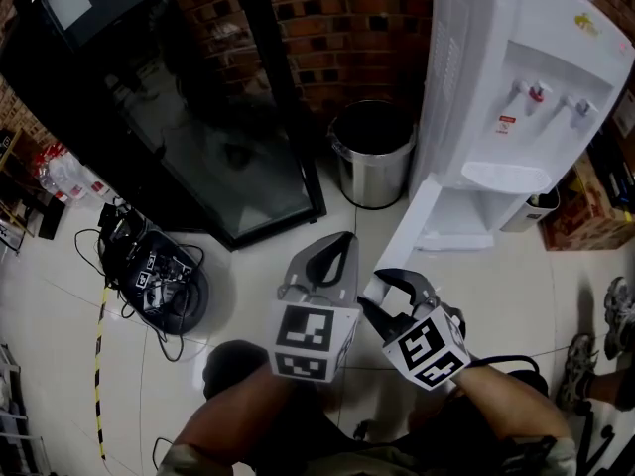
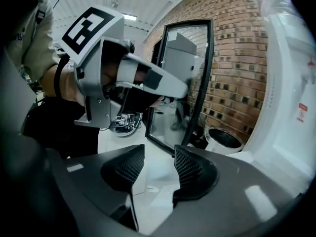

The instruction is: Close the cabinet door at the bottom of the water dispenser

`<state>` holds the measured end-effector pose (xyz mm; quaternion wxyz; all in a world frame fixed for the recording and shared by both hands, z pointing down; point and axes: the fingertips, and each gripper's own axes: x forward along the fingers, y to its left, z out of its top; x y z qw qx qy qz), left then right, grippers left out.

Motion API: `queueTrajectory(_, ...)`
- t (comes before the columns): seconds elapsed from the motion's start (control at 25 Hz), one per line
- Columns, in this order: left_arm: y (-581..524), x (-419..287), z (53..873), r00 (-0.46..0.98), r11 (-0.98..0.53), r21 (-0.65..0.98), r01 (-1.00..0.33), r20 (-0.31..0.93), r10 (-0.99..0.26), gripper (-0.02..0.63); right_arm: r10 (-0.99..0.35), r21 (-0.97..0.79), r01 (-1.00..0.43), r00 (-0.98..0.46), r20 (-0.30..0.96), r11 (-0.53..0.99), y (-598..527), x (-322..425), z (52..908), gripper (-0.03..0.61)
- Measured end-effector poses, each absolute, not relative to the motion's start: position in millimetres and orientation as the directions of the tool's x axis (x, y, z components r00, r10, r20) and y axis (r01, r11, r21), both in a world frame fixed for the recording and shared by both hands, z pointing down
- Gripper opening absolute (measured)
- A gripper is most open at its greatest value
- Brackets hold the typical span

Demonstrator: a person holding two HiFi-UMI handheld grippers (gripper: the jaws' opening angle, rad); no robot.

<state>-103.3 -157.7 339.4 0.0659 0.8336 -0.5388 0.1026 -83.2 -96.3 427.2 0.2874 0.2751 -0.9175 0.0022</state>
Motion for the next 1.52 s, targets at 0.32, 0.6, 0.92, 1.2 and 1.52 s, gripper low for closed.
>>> queueTrajectory(0.32, -156, -92, 336, 0.417, -0.431, -0.007, -0.902, 0.234, -0.878, 0.001, -0.487, 0.173, -0.490, -0.639, 0.595, 0.854, -85, -72, 450, 0.162)
queueTrajectory(0.6, -153, -71, 339, 0.457, -0.475, -0.017, -0.880, 0.241, -0.856, 0.002, -0.515, 0.184, -0.525, -0.599, 0.614, 0.831, -77, -49, 450, 0.130)
queueTrajectory(0.92, -152, -27, 336, 0.527, -0.542, -0.008, -0.840, 0.221, -0.821, 0.001, -0.541, 0.155, -0.602, -0.538, 0.646, 0.783, -63, -3, 450, 0.143)
queueTrajectory(1.2, -154, 1, 344, 0.563, -0.581, -0.007, -0.814, 0.237, -0.792, 0.002, -0.601, 0.123, -0.727, -0.447, 0.662, 0.676, -62, 54, 448, 0.145)
queueTrajectory(1.52, -152, 32, 353, 0.599, -0.620, -0.011, -0.784, 0.249, -0.762, 0.002, -0.641, 0.103, -0.807, -0.376, 0.669, 0.582, -70, 98, 448, 0.133)
